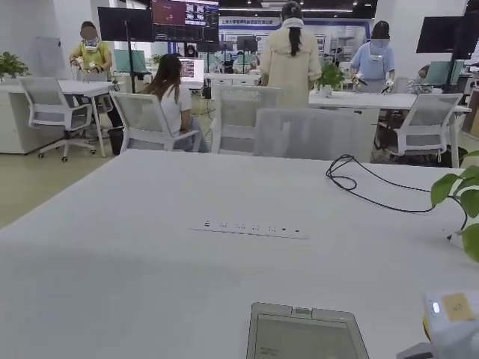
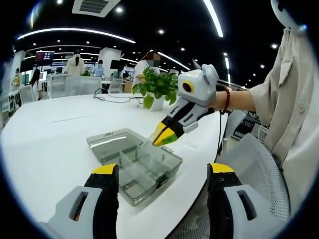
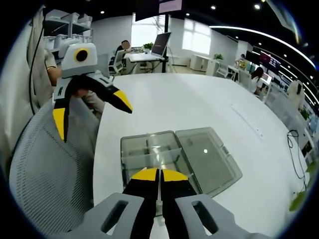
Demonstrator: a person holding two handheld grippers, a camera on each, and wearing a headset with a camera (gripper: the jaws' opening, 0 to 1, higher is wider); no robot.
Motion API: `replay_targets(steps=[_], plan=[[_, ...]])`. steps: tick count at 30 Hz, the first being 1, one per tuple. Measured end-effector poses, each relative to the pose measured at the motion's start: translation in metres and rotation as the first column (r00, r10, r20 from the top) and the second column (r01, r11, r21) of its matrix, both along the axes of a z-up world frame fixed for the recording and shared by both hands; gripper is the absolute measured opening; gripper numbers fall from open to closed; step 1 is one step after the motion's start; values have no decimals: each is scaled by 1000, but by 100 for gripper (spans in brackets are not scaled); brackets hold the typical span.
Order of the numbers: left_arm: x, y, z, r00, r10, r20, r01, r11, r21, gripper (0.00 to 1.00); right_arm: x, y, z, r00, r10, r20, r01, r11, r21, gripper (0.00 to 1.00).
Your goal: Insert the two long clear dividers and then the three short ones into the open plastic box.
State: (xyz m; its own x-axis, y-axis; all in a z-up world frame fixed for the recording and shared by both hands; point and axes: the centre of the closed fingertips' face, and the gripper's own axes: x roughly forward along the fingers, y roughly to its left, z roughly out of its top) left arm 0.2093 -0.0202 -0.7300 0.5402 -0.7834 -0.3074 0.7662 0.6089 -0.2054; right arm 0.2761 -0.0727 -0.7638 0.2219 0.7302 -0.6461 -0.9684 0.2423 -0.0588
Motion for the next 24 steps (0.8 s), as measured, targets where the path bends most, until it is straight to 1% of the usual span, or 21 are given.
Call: replay_targets(steps=[6, 13, 18, 20, 24], plan=[[0, -1, -3, 1000, -2, -12, 2, 1000, 5, 72, 1, 0, -3, 1000, 2, -16, -2, 1000, -2, 2], [0, -1, -3, 1000, 0, -15, 0, 1000, 7, 71, 1, 2, -4, 1000, 2, -31, -2, 1000, -2, 2], [0, -1, -3, 1000, 2, -14, -2, 1000, 8, 71, 1, 4, -4, 999, 10, -44, -11, 1000, -29, 2], [0, -1, -4, 1000, 3, -14, -3, 1000, 10, 71, 0, 6, -6, 999, 40, -36, -42, 997, -61, 2], [1, -1, -3, 1000, 6, -9, -6, 1000, 13, 71, 0, 12, -8, 996, 84, -27, -86, 992, -93, 2]])
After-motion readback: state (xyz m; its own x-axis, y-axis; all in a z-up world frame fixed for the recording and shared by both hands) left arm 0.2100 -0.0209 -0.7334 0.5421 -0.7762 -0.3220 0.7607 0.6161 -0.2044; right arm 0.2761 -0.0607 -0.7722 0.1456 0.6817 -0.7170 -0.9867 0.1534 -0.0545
